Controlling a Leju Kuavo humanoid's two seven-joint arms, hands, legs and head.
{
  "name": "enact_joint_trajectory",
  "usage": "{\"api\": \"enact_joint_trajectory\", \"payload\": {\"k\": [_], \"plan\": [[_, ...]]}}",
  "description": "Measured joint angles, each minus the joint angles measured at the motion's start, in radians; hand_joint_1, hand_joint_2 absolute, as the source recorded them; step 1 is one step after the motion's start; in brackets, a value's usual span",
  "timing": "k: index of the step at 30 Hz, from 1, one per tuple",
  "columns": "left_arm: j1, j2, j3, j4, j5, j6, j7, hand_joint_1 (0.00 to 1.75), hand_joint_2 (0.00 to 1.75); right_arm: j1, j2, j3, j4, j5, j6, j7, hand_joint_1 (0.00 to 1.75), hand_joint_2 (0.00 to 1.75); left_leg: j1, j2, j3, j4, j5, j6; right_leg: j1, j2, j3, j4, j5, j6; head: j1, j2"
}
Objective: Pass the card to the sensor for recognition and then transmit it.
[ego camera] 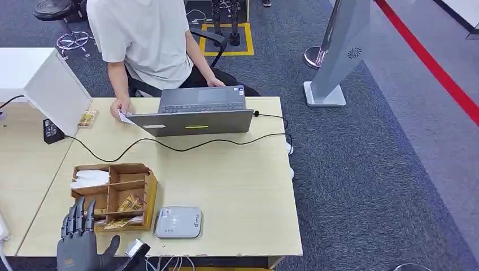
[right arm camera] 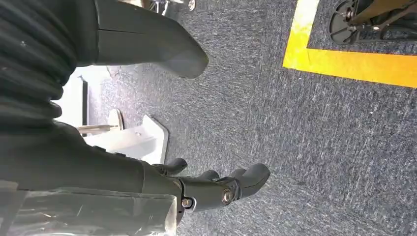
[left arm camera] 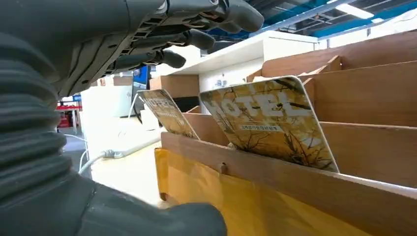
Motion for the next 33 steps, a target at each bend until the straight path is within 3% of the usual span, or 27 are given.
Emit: {"api": "enact_joint_trajectory", "payload": {"k": [9, 33], "plan": [[0.002, 0.012, -0.003, 0.000, 0.053, 0.000, -0.075, 1.75, 1.75, 0.000, 0.000, 0.001, 0.000, 0.010, 0.000, -0.002, 0.00, 1.75, 0.000, 0.000, 0.000, 0.000, 0.000, 0.000, 0.000, 0.000, 0.000, 0.000, 0.000, 0.000, 0.000, 0.000], [0.007, 0.012, -0.003, 0.000, 0.056, 0.009, -0.092, 1.75, 1.75, 0.000, 0.000, 0.001, 0.000, 0.010, 0.000, -0.002, 0.00, 1.75, 0.000, 0.000, 0.000, 0.000, 0.000, 0.000, 0.000, 0.000, 0.000, 0.000, 0.000, 0.000, 0.000, 0.000]]}}
